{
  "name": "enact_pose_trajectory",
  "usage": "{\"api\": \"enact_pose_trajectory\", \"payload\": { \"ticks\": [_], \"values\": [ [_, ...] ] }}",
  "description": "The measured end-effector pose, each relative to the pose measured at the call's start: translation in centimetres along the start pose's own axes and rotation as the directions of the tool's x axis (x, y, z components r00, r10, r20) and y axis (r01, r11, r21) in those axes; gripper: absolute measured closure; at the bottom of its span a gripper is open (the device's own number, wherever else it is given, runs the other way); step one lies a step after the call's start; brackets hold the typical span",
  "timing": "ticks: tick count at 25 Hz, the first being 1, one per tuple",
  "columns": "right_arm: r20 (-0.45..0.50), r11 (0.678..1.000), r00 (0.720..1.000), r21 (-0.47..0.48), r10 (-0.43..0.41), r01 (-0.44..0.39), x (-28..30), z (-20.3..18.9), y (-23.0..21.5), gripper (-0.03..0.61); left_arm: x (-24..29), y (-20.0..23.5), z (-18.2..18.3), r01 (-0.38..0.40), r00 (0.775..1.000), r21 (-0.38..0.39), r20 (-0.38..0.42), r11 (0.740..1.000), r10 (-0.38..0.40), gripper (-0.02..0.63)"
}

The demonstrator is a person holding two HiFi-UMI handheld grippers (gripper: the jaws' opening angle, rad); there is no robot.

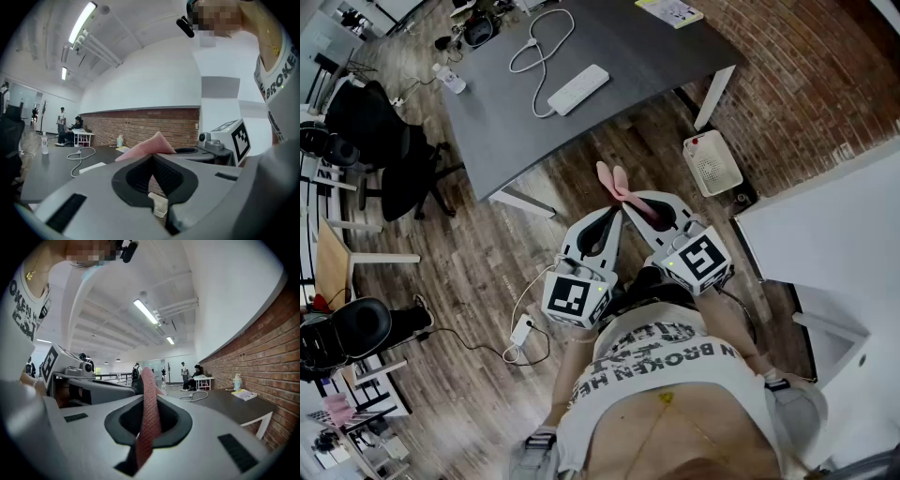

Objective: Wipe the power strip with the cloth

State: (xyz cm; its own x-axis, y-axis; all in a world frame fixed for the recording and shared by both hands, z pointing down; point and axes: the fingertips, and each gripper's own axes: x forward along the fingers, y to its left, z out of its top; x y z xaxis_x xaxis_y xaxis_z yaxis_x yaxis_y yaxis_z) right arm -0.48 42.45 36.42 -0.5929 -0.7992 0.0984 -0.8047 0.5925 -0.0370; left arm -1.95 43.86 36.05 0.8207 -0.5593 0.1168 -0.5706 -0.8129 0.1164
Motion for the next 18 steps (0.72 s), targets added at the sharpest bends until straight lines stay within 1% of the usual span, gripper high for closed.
{"api": "enact_pose_trajectory", "payload": {
  "ticks": [4, 9, 13, 18],
  "values": [
    [-0.011, 1.000, 1.000, -0.001, -0.023, 0.023, -0.9, -0.6, -1.1, 0.561, 0.9, -0.8, -0.2, -0.003, 1.000, 0.003, -0.005, 1.000, 0.003, 0.606],
    [-0.001, 1.000, 1.000, -0.008, -0.009, 0.009, -1.5, -0.9, -2.1, 0.561, 1.7, -1.0, -0.7, -0.027, 1.000, -0.002, -0.007, 1.000, 0.027, 0.606],
    [0.002, 1.000, 1.000, -0.009, 0.008, -0.008, -1.0, -0.7, -2.6, 0.561, 2.1, -0.5, -0.7, -0.048, 0.999, -0.015, -0.003, 0.999, 0.048, 0.606],
    [0.009, 1.000, 1.000, -0.001, 0.009, -0.009, 0.4, -0.3, -3.4, 0.561, 3.1, 0.9, -0.4, -0.044, 0.999, -0.015, -0.010, 0.999, 0.044, 0.606]
  ]
}}
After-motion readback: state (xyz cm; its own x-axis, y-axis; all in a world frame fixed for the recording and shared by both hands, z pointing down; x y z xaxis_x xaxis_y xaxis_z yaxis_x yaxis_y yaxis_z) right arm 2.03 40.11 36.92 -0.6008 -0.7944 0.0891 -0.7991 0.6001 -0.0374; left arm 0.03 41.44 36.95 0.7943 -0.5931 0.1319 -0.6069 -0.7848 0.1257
